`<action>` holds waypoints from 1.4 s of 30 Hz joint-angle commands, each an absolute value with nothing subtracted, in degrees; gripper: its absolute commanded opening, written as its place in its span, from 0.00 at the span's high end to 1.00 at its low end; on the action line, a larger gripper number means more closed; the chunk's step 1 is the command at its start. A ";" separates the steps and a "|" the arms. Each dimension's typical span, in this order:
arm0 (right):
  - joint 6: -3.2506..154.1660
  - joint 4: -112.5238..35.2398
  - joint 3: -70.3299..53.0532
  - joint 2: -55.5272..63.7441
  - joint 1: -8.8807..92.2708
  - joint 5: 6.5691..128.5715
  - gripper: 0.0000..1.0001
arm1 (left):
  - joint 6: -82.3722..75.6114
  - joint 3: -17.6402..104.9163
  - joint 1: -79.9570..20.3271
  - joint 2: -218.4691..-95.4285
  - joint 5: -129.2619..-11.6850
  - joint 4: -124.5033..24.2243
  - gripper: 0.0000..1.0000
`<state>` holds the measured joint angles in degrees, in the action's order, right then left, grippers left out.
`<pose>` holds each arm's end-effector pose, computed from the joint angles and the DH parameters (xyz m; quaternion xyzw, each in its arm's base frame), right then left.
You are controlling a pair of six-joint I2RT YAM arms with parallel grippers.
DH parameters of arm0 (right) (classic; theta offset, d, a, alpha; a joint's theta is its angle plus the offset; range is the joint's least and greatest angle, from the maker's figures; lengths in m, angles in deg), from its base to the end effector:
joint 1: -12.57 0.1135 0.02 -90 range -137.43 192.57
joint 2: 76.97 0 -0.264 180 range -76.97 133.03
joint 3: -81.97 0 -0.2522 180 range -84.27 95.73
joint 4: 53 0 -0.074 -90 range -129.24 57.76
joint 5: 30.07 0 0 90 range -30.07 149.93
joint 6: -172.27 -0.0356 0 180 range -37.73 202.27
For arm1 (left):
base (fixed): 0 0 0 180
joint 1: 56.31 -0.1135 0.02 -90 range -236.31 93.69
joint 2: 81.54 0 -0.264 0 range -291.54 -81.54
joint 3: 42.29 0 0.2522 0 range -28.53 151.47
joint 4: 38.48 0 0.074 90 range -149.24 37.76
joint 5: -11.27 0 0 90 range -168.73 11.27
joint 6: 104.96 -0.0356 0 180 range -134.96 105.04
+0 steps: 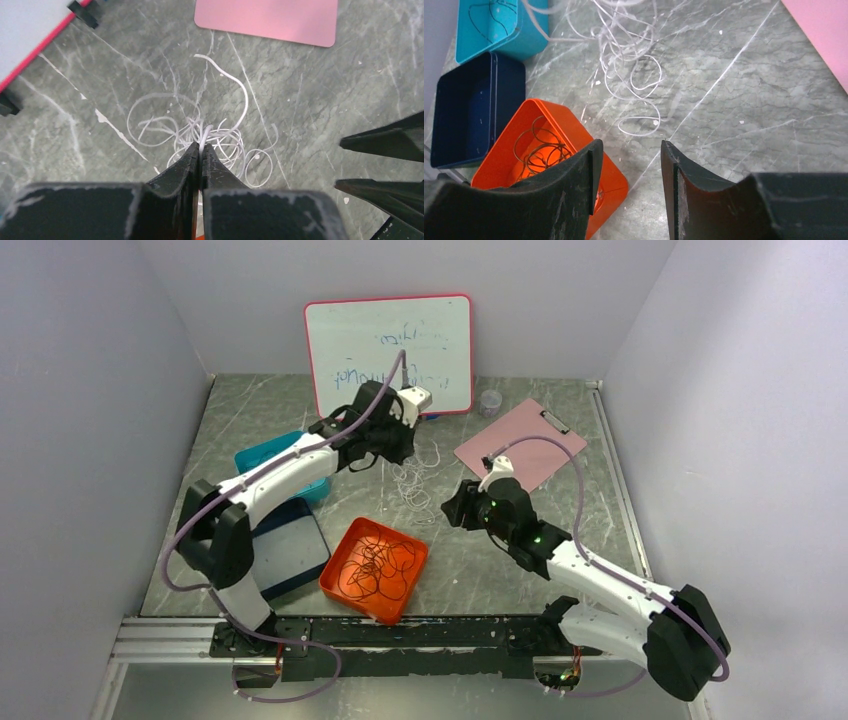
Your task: Untangle the cables
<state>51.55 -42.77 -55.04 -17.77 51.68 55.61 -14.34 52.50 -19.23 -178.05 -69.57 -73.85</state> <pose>0.1763 0.1399 0.2211 -0.0423 0.8486 0.2750 0.4499 0.3070 -0.2391 0.3024 0.3130 0.8365 -0.2111 0.3972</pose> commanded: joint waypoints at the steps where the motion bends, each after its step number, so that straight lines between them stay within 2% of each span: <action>1: 49.66 -42.48 -56.13 -20.23 51.33 51.55 0.50 | -12.77 54.11 -18.92 -183.34 -70.96 -72.85 0.92; 4: 49.73 -41.50 -56.28 -20.53 51.33 51.07 0.50 | -12.03 53.28 -18.90 -185.88 -70.71 -73.03 0.88; 9: 49.85 -40.92 -56.29 -20.12 51.37 51.04 0.50 | -10.22 52.28 -18.87 -185.85 -69.47 -71.28 0.68; 16: 48.75 -38.90 -55.56 -17.19 51.33 48.31 0.49 | -9.70 49.71 -19.13 -181.99 -72.69 -70.76 0.59; 25: 49.12 -47.66 -52.11 -6.22 51.26 59.67 0.45 | -5.54 40.16 -19.14 -173.53 -74.05 -68.79 0.57; 34: 48.26 -54.42 -46.74 6.26 51.26 59.44 0.44 | -0.20 30.07 -19.16 -159.30 -77.62 -67.80 0.56; 39: 47.80 -54.55 -44.19 11.82 51.31 56.17 0.49 | 1.87 26.00 -19.14 -153.17 -78.08 -66.84 0.56; 42: 47.94 -54.01 -42.91 13.84 51.31 54.05 0.55 | 3.40 23.74 -19.17 -150.27 -78.33 -65.89 0.56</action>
<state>48.34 -52.87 -45.38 11.78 51.62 57.93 0.48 26.21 -18.99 -153.51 -76.78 -68.60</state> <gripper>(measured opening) 0.484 0.439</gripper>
